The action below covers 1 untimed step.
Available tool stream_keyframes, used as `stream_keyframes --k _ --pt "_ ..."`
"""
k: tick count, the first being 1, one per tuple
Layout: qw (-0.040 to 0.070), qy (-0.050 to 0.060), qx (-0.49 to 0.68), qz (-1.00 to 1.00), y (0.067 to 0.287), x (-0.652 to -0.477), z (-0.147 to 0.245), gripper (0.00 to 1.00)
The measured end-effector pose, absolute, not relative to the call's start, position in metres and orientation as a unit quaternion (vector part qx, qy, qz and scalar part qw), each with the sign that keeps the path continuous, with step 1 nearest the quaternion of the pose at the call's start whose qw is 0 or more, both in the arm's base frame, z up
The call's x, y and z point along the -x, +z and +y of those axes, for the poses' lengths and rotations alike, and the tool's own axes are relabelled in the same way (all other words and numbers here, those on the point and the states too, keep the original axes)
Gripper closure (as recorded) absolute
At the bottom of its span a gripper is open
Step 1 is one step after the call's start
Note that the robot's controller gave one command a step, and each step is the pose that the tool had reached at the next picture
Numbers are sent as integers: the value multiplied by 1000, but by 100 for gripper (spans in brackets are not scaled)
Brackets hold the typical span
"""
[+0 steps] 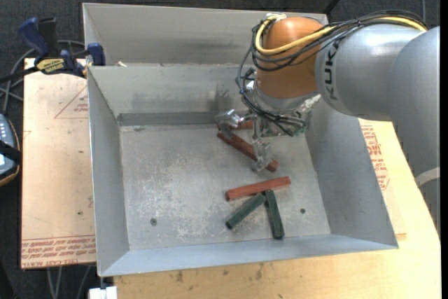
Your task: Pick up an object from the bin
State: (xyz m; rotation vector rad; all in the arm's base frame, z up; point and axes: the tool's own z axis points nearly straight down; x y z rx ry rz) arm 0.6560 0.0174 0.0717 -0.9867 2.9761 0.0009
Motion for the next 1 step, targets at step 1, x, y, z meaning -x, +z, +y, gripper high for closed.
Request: stream_keyframes --k 1 --pt "5 0 377 926 73 -631 16 0"
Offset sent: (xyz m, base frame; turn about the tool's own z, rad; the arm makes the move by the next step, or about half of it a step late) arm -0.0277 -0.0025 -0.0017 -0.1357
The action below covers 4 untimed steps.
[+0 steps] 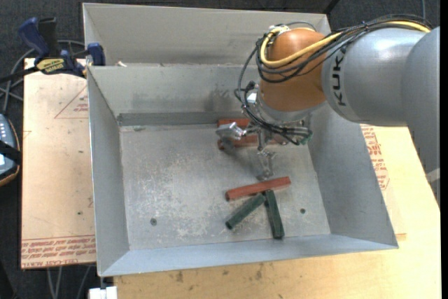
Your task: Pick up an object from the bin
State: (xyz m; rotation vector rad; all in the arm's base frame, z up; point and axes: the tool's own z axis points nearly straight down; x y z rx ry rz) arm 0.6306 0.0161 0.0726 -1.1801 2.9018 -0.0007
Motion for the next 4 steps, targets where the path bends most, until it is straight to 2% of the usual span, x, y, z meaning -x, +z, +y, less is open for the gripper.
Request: stream_keyframes --k 1,2,3,4 --pt "4 1 349 937 92 -641 71 0" --pt "1 -1 313 950 109 -633 3 0" --pt "-1 2 416 909 79 -519 1 0" --pt "3 0 417 909 82 -523 1 100"
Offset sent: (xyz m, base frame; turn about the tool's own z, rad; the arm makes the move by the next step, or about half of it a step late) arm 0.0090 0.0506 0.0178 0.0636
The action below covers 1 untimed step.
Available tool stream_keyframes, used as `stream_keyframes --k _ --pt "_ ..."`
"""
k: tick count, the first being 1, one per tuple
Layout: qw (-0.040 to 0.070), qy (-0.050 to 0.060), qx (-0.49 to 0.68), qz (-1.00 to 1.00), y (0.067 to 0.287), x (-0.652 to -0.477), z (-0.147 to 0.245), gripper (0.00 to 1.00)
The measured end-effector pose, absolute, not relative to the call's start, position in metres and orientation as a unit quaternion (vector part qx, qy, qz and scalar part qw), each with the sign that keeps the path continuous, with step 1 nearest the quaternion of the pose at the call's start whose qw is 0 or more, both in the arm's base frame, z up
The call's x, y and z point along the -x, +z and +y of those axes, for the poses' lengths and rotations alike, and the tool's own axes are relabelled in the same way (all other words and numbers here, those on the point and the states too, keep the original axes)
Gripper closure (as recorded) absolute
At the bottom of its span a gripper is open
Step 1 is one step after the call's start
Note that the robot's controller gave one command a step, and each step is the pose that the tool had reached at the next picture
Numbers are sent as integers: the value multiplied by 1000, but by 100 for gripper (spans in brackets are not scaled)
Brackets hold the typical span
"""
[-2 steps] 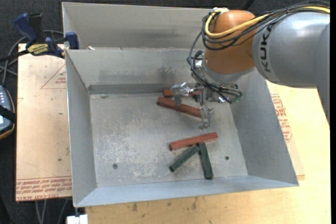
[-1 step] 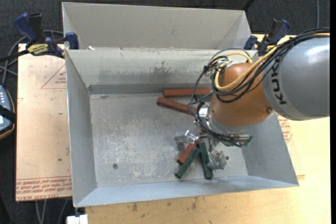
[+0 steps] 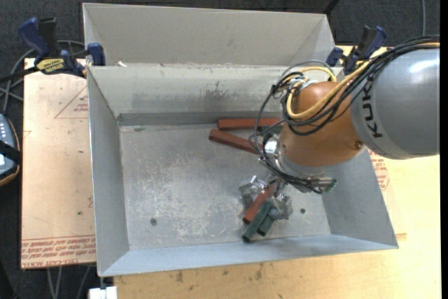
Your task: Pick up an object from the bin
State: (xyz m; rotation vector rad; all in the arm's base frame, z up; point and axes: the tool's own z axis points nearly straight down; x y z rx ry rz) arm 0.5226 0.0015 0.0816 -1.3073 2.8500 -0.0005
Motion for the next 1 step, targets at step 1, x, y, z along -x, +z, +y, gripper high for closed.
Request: stream_keyframes --k 1 --pt "5 -1 437 899 238 -504 18 100"
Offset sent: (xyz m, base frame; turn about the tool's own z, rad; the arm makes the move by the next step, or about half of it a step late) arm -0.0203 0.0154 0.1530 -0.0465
